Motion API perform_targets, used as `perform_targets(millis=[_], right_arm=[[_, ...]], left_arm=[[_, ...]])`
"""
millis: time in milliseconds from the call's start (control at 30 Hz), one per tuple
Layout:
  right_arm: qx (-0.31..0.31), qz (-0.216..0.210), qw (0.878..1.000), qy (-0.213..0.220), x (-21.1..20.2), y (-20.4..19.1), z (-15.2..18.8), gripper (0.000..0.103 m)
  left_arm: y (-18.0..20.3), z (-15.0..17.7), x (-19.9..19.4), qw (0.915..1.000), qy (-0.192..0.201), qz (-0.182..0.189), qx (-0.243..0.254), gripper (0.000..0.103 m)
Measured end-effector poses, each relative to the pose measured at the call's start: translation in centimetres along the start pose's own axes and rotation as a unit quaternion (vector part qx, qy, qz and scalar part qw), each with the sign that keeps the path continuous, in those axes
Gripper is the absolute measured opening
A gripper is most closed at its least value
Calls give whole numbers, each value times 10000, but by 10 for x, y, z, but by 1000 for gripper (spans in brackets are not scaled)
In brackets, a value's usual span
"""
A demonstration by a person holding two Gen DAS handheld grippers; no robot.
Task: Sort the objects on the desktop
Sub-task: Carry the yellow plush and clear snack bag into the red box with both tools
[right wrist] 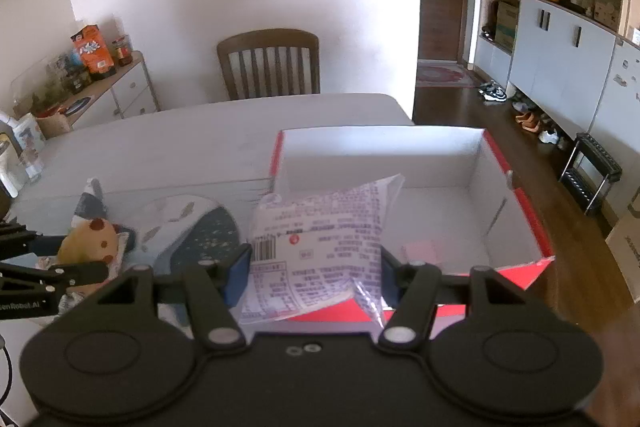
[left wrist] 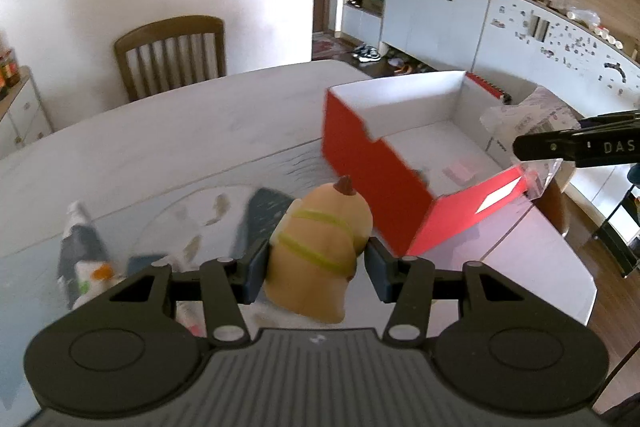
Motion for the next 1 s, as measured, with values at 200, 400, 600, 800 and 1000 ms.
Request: perform_targets(millis=[200,400,600,800,1000], right_arm=[[42,11,10000,-35,3,36,-3,62],[6,69,10000,-26,8,64,-8,62],[59,54,9999,-148,21,85,-12,62],[38,32,9998,-193,34,100,-21,62],[20,-4,9997,-257,49,111,-29,62]], left_arm=[[40,-21,21,9997,28,153,176,51],[76,-42,39,9986,70,302,425,51],[102,-57,61,9971,-91,412,632,51],[122,-70,83,9953,-256,499,785,51],[135,-86,107,9934,-399,539,930,51]])
Point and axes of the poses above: each gripper's, at about its wrist camera, not at the fingertips, and x roughly the way its jaws point, y to its right, z to its underside, the point moved 4 cm from there along x, roughly the way its jaws point, and after that the axes turned 1 degree about z, right-handed, at the moved point
